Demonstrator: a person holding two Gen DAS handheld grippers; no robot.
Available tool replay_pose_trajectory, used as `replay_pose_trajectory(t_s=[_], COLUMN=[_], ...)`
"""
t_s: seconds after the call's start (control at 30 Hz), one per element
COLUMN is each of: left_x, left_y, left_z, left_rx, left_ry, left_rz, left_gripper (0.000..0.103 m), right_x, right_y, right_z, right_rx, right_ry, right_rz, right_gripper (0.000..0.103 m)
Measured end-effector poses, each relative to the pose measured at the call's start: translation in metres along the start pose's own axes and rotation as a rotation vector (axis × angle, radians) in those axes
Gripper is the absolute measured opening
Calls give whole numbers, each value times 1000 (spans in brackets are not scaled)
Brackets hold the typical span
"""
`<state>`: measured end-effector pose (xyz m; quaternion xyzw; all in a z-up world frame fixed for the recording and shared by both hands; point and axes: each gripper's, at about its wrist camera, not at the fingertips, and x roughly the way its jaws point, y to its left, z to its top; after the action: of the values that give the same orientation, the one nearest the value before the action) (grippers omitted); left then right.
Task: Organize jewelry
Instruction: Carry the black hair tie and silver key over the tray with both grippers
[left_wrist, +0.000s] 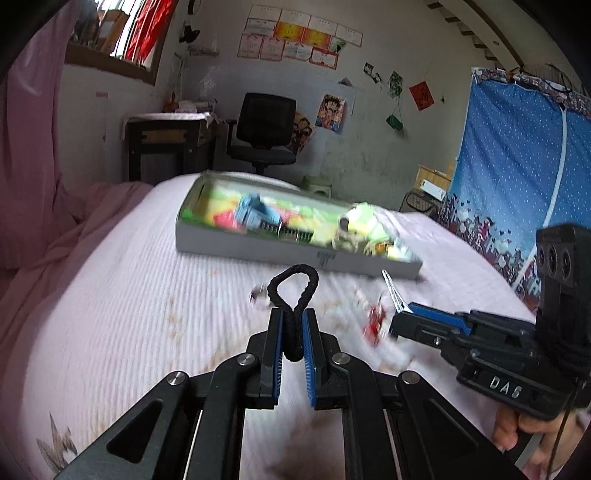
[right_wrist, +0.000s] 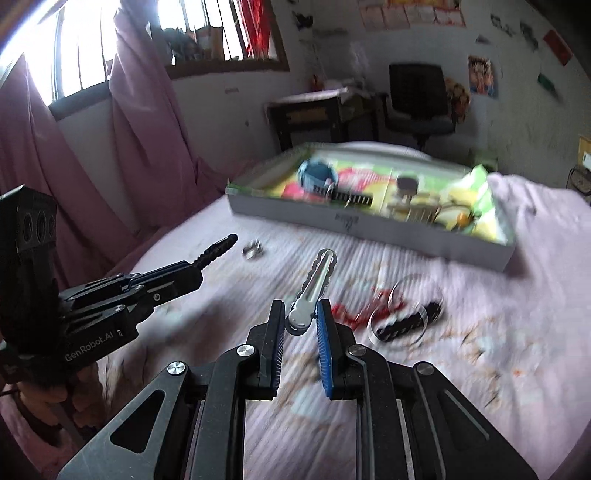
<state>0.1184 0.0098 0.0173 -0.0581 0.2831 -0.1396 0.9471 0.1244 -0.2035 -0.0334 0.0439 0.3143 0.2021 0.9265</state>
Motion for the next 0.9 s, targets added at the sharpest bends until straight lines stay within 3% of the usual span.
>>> replay_pose_trajectory(t_s=[0.33,0.53,0.73,0.9], left_x=[32,64,97,118], left_y=[-27,-35,-33,-30], left_z=[68,95,108,110], left_rx=[35,55,63,50], left_ry=[-53,-67,-31,-1], left_rz=[40,68,73,89], left_gripper=[10,10,10,10], right_x=[-8,2,20,43], right_y=[-36,-68,-87,-100], right_z=[49,69,81,76], right_rx=[-10,53,70,85], right_ry=[-145,-200,-207,-151], right_rz=[-94,-173,-241,-274], right_gripper=[15,15,15,15])
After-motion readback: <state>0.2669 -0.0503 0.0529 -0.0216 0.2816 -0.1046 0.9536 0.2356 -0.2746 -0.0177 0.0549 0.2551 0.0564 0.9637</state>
